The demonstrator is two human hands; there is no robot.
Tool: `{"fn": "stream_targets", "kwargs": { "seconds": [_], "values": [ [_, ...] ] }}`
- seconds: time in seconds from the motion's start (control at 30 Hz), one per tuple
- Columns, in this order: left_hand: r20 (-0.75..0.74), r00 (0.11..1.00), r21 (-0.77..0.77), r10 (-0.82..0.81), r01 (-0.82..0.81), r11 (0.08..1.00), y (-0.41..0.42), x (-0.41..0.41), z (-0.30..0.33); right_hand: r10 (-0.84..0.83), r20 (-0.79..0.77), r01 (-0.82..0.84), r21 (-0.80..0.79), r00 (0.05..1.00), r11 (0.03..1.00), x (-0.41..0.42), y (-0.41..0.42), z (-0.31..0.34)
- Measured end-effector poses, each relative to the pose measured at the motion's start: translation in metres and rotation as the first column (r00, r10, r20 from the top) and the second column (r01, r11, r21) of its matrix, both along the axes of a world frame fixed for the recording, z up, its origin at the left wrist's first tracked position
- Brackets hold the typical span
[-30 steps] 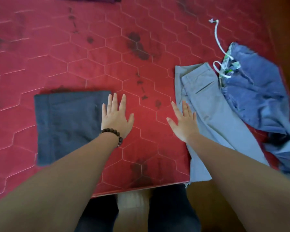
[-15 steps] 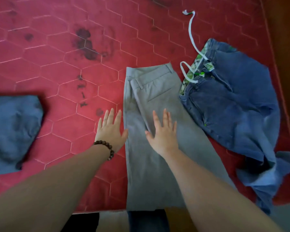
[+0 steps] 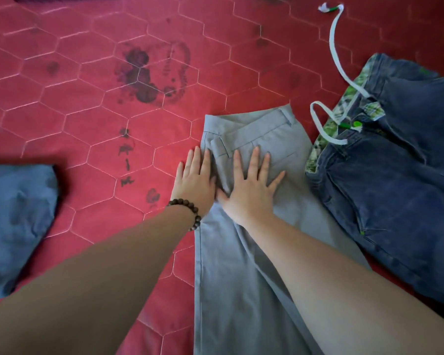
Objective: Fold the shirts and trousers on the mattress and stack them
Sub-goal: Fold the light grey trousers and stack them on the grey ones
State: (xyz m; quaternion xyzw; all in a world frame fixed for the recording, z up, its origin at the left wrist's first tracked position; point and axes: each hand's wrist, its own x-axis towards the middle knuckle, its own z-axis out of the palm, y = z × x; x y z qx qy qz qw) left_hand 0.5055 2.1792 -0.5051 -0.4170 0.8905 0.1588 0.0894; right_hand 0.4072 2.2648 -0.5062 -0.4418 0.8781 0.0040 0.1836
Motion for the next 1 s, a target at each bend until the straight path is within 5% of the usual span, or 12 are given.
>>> {"fn": "stream_targets", "kwargs": {
  "seconds": [0.2,0.3,0.4,0.5,0.6,0.9,1.0],
  "values": [
    [-0.369,0.908,0.243,0.201,-0.114,0.963,0.001,-0.006,-0.002,0.019,0.006,-0.019,-0.053,1.0,0.998,-0.006,0.003,0.001],
    [-0.476,0.736,0.371,0.48,-0.327,0.869,0.002,-0.023,0.012,0.023,0.111,-0.017,-0.055,0.994,0.998,-0.013,0.004,0.01],
    [-0.429,0.553,0.497,0.714,-0.516,0.698,-0.002,-0.037,0.032,-0.057,0.332,0.099,-0.113,0.942,0.989,-0.026,0.006,0.027],
    [-0.417,0.59,0.494,0.691,-0.491,0.718,-0.002,-0.043,0.049,-0.178,0.577,0.394,-0.273,0.797,0.878,-0.031,0.016,0.054],
    [-0.462,0.565,0.541,0.684,-0.432,0.722,0.002,-0.048,0.079,-0.276,0.633,0.554,-0.293,0.723,0.779,-0.032,0.025,0.082],
    [-0.506,0.599,0.646,0.62,-0.213,0.733,0.019,-0.043,0.197,-0.205,0.638,0.541,-0.39,0.742,0.745,-0.033,0.034,0.208],
    [-0.539,0.611,0.636,0.58,-0.156,0.756,0.022,-0.039,0.256,-0.286,0.602,0.607,-0.437,0.745,0.664,-0.042,0.057,0.272]
  ]
}}
